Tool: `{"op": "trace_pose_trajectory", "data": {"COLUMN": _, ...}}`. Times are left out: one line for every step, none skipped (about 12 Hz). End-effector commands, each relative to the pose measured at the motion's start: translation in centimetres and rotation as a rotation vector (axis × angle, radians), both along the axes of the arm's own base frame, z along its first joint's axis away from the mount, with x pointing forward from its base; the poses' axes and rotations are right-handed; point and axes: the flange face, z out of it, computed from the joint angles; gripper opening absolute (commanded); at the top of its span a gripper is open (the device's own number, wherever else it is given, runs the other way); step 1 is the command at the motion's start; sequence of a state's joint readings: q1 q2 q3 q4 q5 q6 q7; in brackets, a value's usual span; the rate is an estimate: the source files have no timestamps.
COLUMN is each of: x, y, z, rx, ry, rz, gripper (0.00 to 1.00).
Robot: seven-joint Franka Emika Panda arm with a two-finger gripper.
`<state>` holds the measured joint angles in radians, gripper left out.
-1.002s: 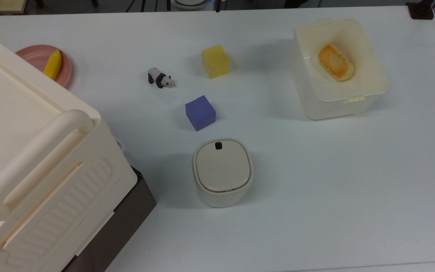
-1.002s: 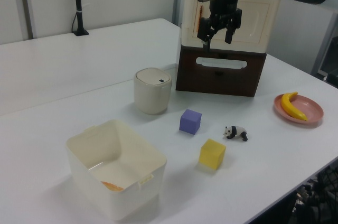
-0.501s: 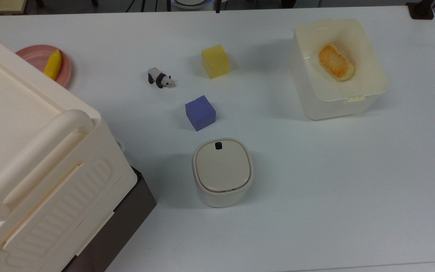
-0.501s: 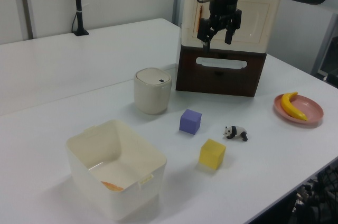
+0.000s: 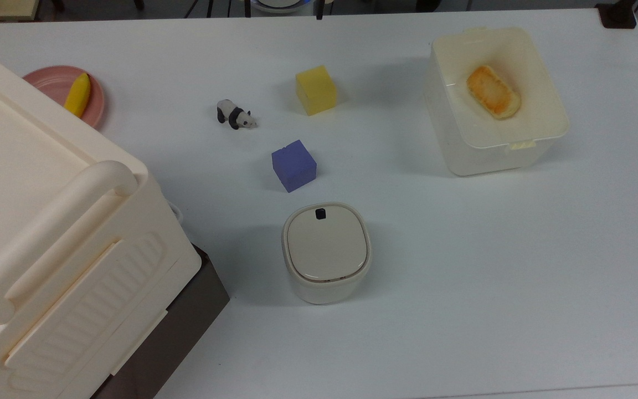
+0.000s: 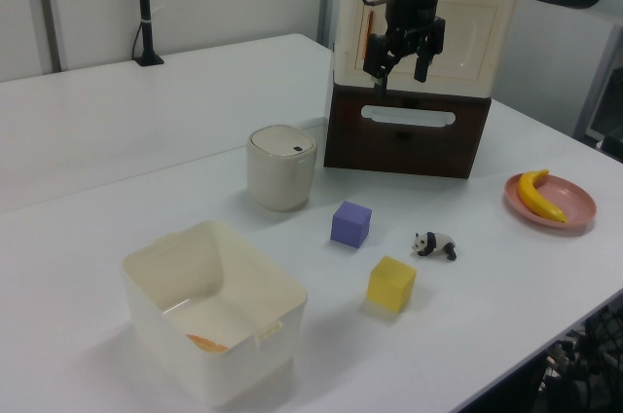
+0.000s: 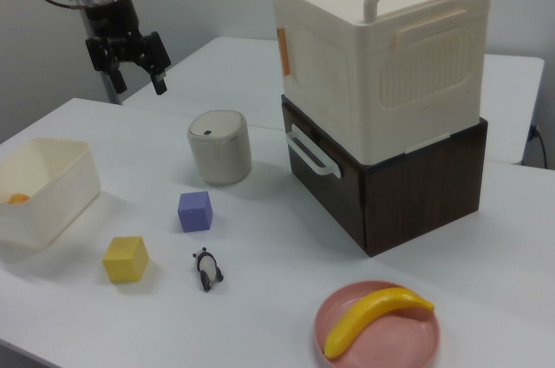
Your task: Slide the drawer open
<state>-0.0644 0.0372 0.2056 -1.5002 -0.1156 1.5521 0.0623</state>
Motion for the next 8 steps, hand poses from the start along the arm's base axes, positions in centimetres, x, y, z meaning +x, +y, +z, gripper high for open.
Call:
{"op": "trace_pose_trajectory", "data": {"x": -0.5, "y": 0.1, "z": 0.5, "rx": -0.007, "ry": -0.014, "rz": -0.002, "gripper": 1.00}}
{"op": "trace_pose_trajectory", "data": {"x": -0.5, "y": 0.2, "z": 0.6, "rx": -0.006, "ry": -0.014, "rz": 0.000, "gripper": 1.00}}
{"op": "trace_pose_trajectory", "data": {"x": -0.6, "y": 0.1, "z": 0.6, "rx": -0.003, "ry": -0.012, "rz": -0.002, "gripper": 1.00}}
{"op": "trace_pose_trajectory", "data": {"x": -0.6, "y": -0.1, "z": 0.8, "rx": -0.002, "ry": -0.013, "rz": -0.008, "gripper": 1.00}}
{"op": "trace_pose_trajectory", "data": {"x": -0.6, "y": -0.2, "z": 0.7, "rx": -0.002, "ry": -0.010, "rz": -0.010, "gripper": 1.00}}
{"op": "trace_pose_trajectory", "data": {"x": -0.6, "y": -0.5, "z": 0.6, "rx": -0.002, "ry": -0.010, "rz": -0.016, "gripper": 1.00}}
{"op": "trace_pose_trajectory", "data": {"x": -0.5, "y": -1.0, "z": 0.7, "rx": -0.001, "ry": -0.012, "rz": -0.023, "gripper": 1.00}}
{"op": "trace_pose_trajectory", "data": {"x": -0.5, "y": -1.3, "z": 0.7, "rx": 0.002, "ry": -0.011, "rz": -0.031, "gripper": 1.00}}
